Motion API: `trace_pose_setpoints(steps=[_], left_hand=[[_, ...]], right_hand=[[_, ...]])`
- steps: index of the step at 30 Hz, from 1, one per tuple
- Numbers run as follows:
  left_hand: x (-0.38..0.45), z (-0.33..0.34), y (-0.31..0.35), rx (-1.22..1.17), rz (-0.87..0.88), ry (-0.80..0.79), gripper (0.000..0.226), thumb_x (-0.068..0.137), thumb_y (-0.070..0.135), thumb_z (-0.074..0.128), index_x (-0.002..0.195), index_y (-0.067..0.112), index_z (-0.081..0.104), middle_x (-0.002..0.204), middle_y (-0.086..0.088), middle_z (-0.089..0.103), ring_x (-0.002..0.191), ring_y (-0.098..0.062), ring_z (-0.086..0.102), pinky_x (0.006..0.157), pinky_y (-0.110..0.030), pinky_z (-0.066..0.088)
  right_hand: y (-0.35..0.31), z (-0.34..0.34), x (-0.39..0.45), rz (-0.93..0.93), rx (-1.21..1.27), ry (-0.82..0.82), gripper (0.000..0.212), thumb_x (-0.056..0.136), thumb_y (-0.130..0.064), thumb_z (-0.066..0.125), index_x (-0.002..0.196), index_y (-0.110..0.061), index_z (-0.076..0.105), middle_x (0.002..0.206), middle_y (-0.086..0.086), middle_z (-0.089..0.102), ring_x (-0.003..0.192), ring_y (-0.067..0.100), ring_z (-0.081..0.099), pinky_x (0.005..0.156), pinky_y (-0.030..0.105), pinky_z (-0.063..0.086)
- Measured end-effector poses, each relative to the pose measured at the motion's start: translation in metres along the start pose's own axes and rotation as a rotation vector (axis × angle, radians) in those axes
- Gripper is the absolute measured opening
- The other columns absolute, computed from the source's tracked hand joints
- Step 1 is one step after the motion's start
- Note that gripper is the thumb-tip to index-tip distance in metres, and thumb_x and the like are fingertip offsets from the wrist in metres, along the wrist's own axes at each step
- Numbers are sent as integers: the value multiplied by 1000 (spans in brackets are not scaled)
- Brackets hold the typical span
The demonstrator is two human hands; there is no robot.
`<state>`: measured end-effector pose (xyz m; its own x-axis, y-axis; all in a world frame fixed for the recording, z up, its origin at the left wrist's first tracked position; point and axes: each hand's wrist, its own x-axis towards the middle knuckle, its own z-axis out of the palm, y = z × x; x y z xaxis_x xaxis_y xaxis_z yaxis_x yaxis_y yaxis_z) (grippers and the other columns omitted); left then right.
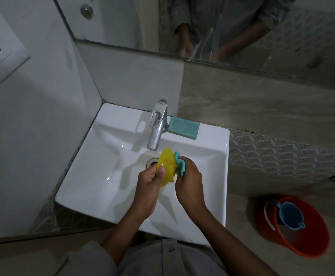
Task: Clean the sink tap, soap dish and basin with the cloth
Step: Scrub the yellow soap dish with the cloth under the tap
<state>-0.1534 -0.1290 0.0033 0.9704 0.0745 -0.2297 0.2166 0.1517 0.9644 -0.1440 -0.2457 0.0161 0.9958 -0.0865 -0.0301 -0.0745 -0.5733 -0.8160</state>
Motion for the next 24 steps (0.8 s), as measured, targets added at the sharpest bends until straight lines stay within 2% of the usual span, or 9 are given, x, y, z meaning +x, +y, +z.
trace_pose_setpoints(steps=[3,5,8,11,13,16,18,22,24], left_hand=[[-1,-3,-4,113,60,-4,40,86,51,52,88,14,67,86,-19,62,82,-24,55,78,-41,45],[-2,-4,-6,222,121,-8,59,82,58,47,87,1,64,76,-27,59,72,-20,50,70,-34,40],[-4,-8,-4,334,212,-46,54,85,63,46,79,12,64,63,-18,56,62,-10,46,60,-28,38],[0,-17,-4,289,160,-65,28,97,40,48,92,23,70,73,4,71,73,-8,61,69,-26,49],[8,-29,-7,43,22,30,24,99,18,46,100,21,70,87,7,75,87,-12,67,82,-26,53],[22,-50,-14,-340,-244,113,25,99,10,41,105,4,65,89,-6,76,84,-23,70,79,-37,57],[29,-58,-19,-470,-398,102,28,99,16,41,107,2,64,93,-13,75,83,-26,72,70,-37,61],[42,-64,-24,-486,-563,20,39,99,28,39,102,9,74,100,-13,75,85,-24,73,66,-35,60],[49,-67,-25,-430,-564,-40,39,96,31,43,97,13,78,100,-11,75,86,-23,73,67,-34,60]], right_hand=[[-5,-3,9,107,43,-58,37,87,8,48,116,-11,59,103,0,63,89,10,56,75,11,46],[-6,-5,16,264,98,-107,30,87,3,49,111,-12,59,103,4,64,90,16,60,78,26,53],[-7,-5,28,558,239,-218,26,89,-1,44,107,-7,61,101,12,65,91,26,63,82,39,54],[3,-21,36,781,592,-331,36,84,13,30,101,9,61,85,21,64,65,27,64,62,33,54],[10,-36,35,834,600,-399,44,82,12,29,100,-4,66,77,12,65,58,20,61,46,21,47],[10,-50,44,650,380,-292,42,85,-1,37,109,-17,66,74,9,63,52,17,51,37,14,32],[-9,-57,62,528,384,-214,25,86,-26,49,101,-21,69,78,6,66,55,16,59,39,14,36],[-73,-39,109,214,25,-214,70,62,-79,52,98,-20,67,98,4,69,89,22,66,76,33,51],[-100,-16,126,80,-360,-188,73,69,-83,45,93,-16,62,95,5,65,92,27,63,72,33,43]])
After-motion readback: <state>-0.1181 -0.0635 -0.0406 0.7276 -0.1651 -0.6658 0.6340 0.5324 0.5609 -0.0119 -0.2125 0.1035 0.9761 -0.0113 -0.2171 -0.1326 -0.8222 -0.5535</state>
